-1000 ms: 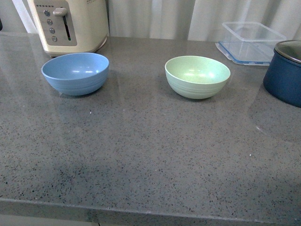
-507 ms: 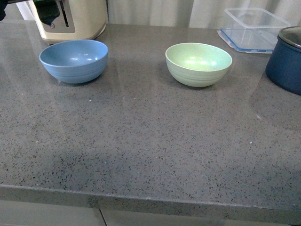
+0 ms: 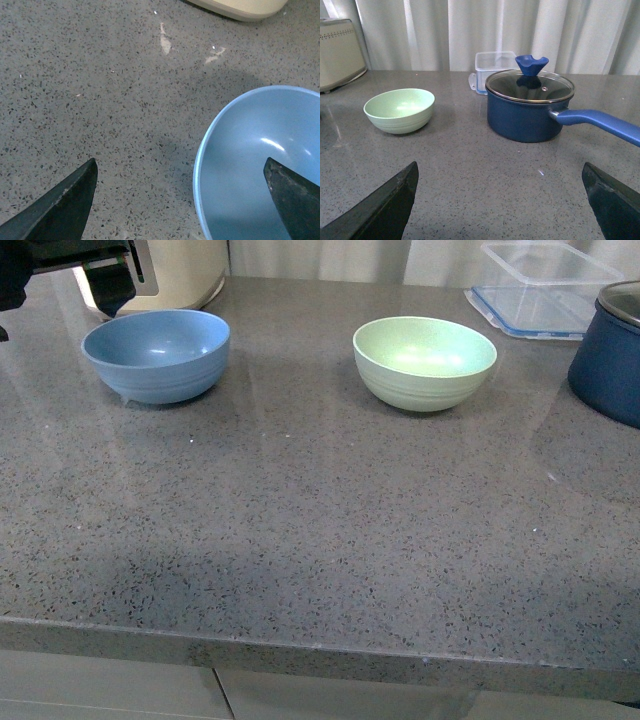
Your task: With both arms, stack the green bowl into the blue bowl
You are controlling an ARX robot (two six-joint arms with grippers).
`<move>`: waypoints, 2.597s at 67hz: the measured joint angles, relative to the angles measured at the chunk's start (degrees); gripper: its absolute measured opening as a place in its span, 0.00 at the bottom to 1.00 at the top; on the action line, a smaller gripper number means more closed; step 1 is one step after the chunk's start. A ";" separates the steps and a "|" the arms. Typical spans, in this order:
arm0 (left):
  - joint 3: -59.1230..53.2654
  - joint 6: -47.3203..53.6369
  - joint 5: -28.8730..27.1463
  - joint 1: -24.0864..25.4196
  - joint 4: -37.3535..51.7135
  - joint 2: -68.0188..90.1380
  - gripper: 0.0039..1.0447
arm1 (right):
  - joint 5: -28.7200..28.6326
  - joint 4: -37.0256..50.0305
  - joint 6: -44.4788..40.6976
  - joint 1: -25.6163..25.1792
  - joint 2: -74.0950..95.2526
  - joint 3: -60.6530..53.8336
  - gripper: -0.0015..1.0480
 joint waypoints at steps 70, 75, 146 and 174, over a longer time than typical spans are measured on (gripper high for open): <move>3.02 1.38 -1.16 0.04 1.77 6.34 0.39 | 0.00 0.00 0.00 0.00 0.00 0.00 0.90; 3.10 1.36 -1.14 -0.11 1.60 6.34 0.29 | 0.00 0.00 0.00 0.00 0.00 0.00 0.90; 15.32 -0.42 -2.03 -10.93 -7.08 5.35 0.03 | 0.00 0.00 0.00 0.00 0.00 0.00 0.90; 15.39 -1.92 -2.67 -12.85 -7.56 9.55 0.03 | 0.00 0.00 0.00 0.00 0.00 0.00 0.90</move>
